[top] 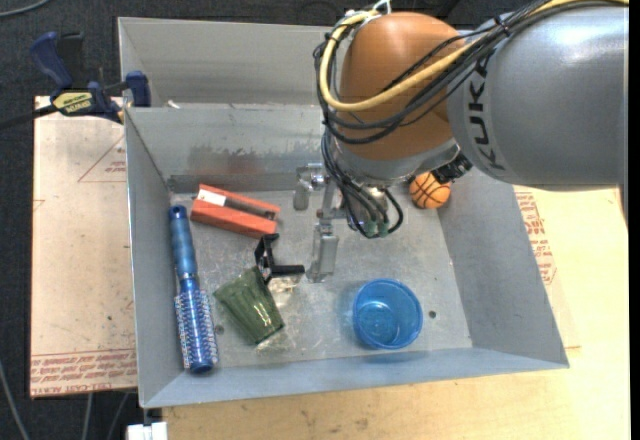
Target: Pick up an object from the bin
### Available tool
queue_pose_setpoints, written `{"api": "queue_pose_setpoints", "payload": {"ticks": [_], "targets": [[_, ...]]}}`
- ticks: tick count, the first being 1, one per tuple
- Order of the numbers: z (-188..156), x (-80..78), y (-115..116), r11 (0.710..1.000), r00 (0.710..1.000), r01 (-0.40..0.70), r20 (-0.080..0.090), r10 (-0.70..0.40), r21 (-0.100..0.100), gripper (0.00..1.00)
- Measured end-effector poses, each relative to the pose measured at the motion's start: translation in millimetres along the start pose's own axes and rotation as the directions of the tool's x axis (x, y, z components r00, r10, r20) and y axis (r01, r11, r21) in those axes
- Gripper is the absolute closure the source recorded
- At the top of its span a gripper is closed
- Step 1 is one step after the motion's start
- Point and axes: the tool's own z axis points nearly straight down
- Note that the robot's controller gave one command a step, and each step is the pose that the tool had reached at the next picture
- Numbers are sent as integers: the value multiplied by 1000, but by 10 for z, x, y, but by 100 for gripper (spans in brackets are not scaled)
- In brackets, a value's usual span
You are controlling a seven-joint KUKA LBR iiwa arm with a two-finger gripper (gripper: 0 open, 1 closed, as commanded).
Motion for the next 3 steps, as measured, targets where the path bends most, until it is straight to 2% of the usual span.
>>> {"api": "queue_pose_setpoints", "payload": {"ticks": [1, 2, 3], "targets": [[-47, -15, -6, 1000, 1000, -3, 8, 3, -1, 0], [333, -43, -42, 998, 998, -58, 12, 59, -3, 0], [795, -69, 37, 1000, 1000, 2, 8, -2, -1, 0]]}}
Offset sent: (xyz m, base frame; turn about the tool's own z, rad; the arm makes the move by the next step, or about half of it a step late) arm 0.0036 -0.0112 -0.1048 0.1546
